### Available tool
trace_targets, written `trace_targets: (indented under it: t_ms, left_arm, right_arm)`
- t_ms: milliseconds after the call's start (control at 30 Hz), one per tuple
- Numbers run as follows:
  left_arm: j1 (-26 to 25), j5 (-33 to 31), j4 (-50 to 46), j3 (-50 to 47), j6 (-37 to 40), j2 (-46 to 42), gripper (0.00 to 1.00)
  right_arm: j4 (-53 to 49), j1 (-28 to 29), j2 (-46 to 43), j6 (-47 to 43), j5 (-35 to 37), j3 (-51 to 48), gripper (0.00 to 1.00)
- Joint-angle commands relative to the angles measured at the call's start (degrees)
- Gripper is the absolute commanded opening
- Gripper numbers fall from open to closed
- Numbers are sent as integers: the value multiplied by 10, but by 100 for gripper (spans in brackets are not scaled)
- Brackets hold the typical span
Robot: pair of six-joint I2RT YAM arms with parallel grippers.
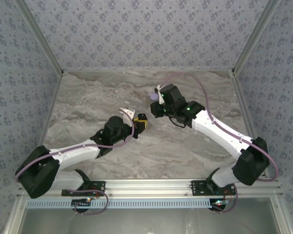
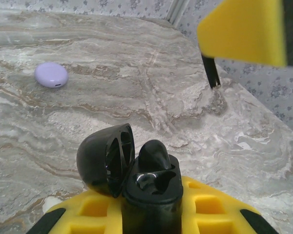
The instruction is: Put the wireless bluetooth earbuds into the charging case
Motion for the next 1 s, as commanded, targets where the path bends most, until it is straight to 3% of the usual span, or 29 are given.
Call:
trace_targets:
  t_ms: [0,333,967]
  left_arm:
    - [-4,24,79,-11,6,1,7]
    - [-5,61,173,-21,-7,14,7]
    - [-6,62,185,20,-38,26,7]
  right_arm:
    - [10,7,-24,-13,-14,25,18]
    - [31,18,-47,-24,-21,28,19]
    - [52,39,-52,-30,-33,22,19]
